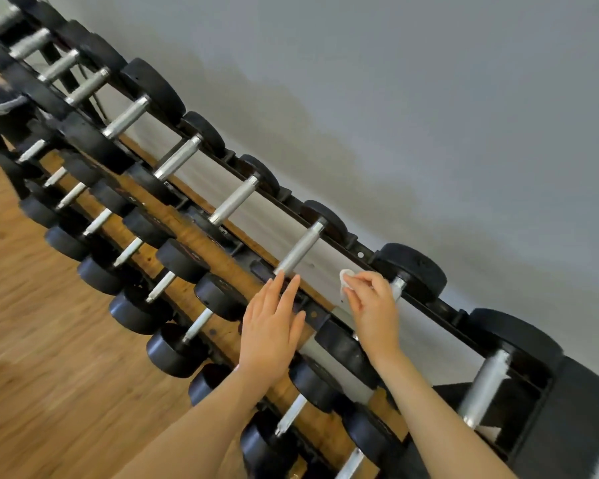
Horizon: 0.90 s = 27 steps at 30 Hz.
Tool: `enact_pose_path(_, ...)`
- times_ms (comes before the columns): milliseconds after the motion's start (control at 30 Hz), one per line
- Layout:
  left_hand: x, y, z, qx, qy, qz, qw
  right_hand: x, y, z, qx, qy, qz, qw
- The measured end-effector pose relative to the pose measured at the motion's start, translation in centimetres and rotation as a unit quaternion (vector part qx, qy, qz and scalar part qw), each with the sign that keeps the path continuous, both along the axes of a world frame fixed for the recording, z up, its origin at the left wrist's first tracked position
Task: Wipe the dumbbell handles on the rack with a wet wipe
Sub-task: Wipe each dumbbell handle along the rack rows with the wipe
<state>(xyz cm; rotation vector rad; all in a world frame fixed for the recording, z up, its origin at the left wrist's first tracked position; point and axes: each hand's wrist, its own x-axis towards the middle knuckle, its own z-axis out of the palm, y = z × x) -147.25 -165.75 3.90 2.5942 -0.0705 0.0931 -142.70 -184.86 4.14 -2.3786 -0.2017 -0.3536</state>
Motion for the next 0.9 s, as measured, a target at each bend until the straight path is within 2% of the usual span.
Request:
enact_pose_path(433, -2.4, -6.0, -0.4, -0.015, 0.002, -0.025, 1.0, -4.2, -4.7, -0.6, 0.041, -0.017, -0.093, 0.995)
enact_pose_path(667, -1.6, -11.0, -1.3, -0.018, 0.01, -0.01, 1.0, -3.0, -6.6, -1.9, 0.165, -0.005, -0.145, 0.976)
enact_pose_path(900, -1.4, -12.6, -2.3, -0.012, 0.005, 0.017, 1.0, -1.9, -6.3, -4.0, 0.279, -0.014, -0.182, 0.943)
